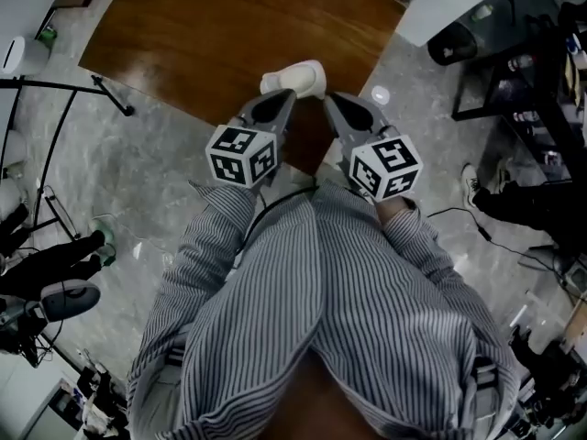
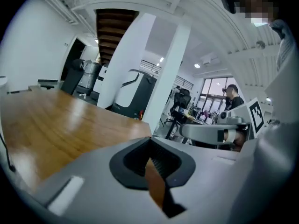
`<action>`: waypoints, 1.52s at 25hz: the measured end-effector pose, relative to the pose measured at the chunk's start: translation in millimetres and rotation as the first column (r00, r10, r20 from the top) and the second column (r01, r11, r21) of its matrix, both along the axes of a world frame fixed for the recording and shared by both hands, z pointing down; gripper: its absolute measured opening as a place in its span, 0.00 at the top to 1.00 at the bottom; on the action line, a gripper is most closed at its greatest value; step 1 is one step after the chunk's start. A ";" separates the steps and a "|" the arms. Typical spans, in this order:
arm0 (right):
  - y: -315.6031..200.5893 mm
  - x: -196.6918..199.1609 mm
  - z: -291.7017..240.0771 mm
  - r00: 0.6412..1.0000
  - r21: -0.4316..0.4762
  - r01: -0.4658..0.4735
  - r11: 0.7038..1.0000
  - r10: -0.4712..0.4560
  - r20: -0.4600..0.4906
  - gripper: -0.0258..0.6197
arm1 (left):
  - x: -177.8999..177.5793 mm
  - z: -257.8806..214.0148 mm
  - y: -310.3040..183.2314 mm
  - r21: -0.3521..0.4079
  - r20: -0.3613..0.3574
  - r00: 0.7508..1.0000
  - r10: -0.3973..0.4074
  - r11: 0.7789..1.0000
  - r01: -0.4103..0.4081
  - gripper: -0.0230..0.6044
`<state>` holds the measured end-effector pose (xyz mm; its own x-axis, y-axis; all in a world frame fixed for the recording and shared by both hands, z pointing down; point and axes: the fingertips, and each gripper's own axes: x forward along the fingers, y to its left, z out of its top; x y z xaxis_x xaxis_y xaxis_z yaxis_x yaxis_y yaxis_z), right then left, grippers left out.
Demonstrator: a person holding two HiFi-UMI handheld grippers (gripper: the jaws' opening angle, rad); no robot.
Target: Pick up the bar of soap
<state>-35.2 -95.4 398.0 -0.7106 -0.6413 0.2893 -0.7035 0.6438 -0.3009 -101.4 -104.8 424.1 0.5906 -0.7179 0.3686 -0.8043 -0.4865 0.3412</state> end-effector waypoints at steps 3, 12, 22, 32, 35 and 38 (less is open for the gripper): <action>-1.7 0.9 6.7 1.000 -0.027 -0.006 1.000 0.007 0.017 0.96 | -3.6 11.2 -12.5 -0.027 0.088 0.995 0.053 0.998 -0.051 0.96; 4.5 -9.2 30.9 0.999 -0.099 0.022 0.995 -0.017 0.049 0.96 | 8.2 46.3 -47.7 -0.065 0.371 0.863 0.342 0.937 -0.343 0.92; -1.3 10.0 48.3 0.996 -0.146 -0.035 0.989 0.047 0.075 0.96 | 21.6 87.9 -44.0 -0.267 0.646 0.377 0.663 0.660 -0.703 0.59; 2.6 22.6 47.9 0.992 -0.174 -0.067 0.982 0.084 0.094 0.96 | 19.1 103.4 -36.4 -0.415 0.651 0.151 0.744 0.515 -0.750 0.52; 2.1 24.4 48.2 0.990 -0.179 -0.076 0.981 0.096 0.101 0.96 | 19.5 105.6 -36.6 -0.433 0.668 0.117 0.735 0.512 -0.741 0.52; 1.1 25.4 50.8 0.990 -0.187 -0.080 0.979 0.100 0.103 0.96 | 20.3 106.4 -37.3 -0.441 0.674 0.119 0.729 0.527 -0.726 0.52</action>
<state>-9.8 -94.4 448.8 -0.6867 -0.6481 0.3294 -0.7116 0.5065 -0.4870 -81.1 -142.2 530.6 0.3423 -0.1091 0.9332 0.0266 -0.9917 -0.1257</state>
